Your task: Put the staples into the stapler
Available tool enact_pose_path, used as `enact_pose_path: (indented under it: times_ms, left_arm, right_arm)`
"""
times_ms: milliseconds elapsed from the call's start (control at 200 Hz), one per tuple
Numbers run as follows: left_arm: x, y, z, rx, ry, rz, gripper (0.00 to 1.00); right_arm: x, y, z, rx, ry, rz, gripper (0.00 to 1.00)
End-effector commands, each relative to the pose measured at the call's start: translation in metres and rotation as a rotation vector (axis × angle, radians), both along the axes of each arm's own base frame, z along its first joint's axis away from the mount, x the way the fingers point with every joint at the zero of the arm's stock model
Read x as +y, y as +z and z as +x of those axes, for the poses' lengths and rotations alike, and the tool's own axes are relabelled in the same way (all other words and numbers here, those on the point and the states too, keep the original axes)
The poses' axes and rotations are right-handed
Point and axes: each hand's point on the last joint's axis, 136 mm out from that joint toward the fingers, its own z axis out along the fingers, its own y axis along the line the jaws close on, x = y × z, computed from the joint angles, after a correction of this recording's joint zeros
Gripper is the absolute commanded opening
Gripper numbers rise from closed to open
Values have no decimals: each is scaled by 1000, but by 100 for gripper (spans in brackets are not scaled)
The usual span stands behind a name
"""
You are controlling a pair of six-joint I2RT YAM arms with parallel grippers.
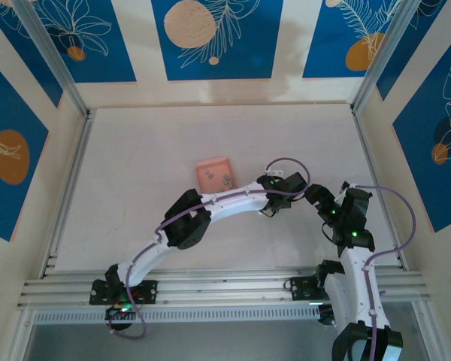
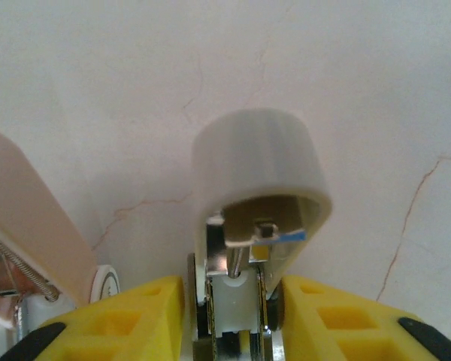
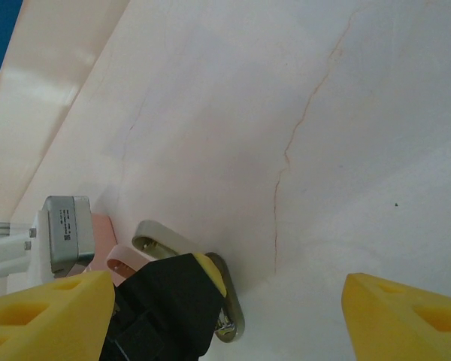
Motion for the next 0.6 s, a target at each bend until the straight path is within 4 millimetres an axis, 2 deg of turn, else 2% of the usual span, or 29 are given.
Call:
enact_pose_path:
  times_ms: [0, 115, 380, 485, 595]
  left_arm:
    - [-4, 30, 4, -60, -21, -14, 40]
    - [-6, 50, 5, -91, -45, -28, 41]
    - [-9, 112, -4, -196, -172, -151, 47]
    - [3, 126, -9, -207, -222, -201, 47]
    - [24, 131, -14, -191, -295, -265, 46]
  right_arm:
    - [3, 10, 1, -21, 10, 19, 79]
    - [5, 15, 1, -26, 26, 22, 79]
    - [14, 29, -1, -28, 73, 0, 78]
    - [21, 33, -1, -32, 97, 1, 78]
    - [32, 37, 1, -41, 134, -1, 78]
